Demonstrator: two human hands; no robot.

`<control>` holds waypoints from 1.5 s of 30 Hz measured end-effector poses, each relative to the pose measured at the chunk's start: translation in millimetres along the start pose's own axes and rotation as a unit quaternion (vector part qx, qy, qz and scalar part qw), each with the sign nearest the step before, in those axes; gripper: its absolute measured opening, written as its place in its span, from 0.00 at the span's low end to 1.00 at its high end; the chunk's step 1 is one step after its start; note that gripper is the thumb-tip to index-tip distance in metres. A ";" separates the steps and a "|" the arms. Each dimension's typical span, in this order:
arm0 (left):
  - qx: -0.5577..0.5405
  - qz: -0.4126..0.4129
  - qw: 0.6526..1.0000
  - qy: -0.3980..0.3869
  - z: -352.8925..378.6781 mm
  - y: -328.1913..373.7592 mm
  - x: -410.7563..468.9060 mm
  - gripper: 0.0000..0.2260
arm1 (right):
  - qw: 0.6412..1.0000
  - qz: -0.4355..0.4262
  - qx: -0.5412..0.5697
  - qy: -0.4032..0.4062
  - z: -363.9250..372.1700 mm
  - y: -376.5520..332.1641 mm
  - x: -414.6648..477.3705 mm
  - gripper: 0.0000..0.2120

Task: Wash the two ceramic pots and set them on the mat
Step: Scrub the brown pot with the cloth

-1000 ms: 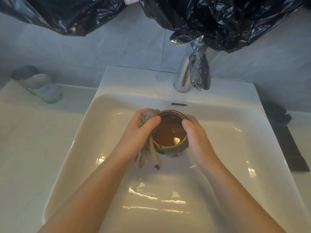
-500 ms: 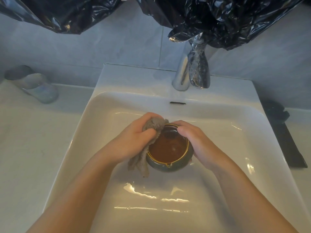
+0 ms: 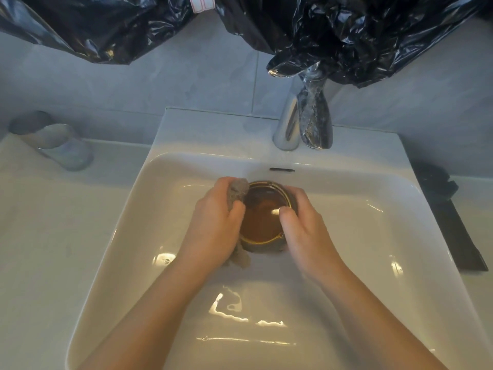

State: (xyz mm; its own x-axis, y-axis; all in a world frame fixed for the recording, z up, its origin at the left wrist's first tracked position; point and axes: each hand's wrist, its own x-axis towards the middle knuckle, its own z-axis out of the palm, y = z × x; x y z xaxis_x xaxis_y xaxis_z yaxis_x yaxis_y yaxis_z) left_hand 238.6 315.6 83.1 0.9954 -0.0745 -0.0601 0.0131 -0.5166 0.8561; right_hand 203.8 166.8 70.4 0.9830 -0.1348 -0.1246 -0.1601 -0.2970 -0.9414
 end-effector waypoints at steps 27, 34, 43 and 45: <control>0.150 0.173 0.965 -0.127 -11.4 -7.7 12.7 0.20 | 0.991 0.052 -0.011 -0.121 -4.4 -2.0 -1.5 0.15; 0.162 0.202 0.943 -0.207 -14.1 -6.5 9.8 0.20 | 0.967 0.094 0.014 -0.238 -20.9 -8.4 2.7 0.08; 0.057 0.023 0.998 0.013 10.0 -3.7 1.1 0.16 | 0.993 0.065 0.068 -0.075 -10.1 -4.1 2.1 0.11; 0.060 0.033 0.998 -0.003 9.9 -3.7 1.2 0.17 | 0.997 0.041 0.051 -0.048 -9.0 -2.8 2.2 0.11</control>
State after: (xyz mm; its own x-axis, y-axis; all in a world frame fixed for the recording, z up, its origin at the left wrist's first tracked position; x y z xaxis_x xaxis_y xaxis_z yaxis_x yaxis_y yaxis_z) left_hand 238.8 309.0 74.7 0.9931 -0.1170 -0.0099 -0.0638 -0.6087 0.7909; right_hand 205.5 158.8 75.5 0.9719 -0.0617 -0.2272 -0.2350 -0.1906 -0.9531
